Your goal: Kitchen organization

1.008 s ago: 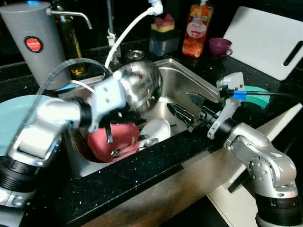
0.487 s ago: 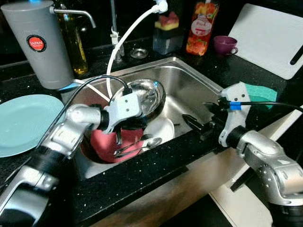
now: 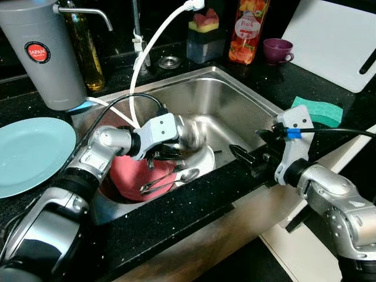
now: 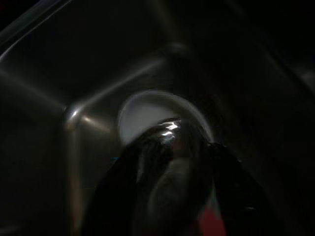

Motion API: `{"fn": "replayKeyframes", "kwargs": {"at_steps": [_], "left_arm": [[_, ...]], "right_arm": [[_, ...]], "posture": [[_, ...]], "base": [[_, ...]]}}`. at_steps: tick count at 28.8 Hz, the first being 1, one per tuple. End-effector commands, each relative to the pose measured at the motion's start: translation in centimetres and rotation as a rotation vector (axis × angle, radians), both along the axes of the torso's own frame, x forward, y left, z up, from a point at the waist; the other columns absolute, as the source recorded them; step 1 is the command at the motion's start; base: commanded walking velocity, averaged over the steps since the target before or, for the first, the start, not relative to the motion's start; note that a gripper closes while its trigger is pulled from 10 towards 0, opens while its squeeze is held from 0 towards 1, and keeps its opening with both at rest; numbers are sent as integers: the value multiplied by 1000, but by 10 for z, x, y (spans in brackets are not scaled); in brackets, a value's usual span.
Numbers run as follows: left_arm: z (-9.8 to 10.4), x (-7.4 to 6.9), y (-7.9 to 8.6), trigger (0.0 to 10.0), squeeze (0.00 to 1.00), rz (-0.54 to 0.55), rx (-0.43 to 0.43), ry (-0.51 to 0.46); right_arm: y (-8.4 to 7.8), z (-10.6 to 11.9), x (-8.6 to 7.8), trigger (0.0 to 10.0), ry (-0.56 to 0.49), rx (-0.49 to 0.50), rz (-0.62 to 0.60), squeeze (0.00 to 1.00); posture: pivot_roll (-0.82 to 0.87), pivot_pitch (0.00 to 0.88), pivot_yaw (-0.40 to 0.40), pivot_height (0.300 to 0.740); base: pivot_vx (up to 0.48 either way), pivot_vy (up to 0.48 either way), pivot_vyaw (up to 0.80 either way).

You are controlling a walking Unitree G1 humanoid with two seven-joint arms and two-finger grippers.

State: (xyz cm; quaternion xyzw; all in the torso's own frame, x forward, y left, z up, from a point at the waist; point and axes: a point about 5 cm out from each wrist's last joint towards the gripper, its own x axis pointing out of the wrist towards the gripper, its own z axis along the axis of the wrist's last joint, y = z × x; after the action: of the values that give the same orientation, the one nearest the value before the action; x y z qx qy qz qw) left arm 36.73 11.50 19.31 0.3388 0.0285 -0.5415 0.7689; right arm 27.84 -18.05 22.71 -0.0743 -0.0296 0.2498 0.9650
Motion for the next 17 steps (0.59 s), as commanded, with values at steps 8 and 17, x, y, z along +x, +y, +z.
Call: {"fn": "replayKeyframes", "kwargs": {"at_steps": [8, 17], "left_arm": [[23, 4, 7, 10000, 1000, -13, -36, -72], [95, -25, 21, 10000, 0, 65, -272, -329]], "right_arm": [[7, 4, -1, 10000, -23, 39, 38, 0], [30, 13, -4, 10000, -57, 159, 228, 0]], "posture": [[-35, 34, 40, 740], [19, 5, 14, 740]], "base": [[0, 0, 0], [0, 0, 0]]}}
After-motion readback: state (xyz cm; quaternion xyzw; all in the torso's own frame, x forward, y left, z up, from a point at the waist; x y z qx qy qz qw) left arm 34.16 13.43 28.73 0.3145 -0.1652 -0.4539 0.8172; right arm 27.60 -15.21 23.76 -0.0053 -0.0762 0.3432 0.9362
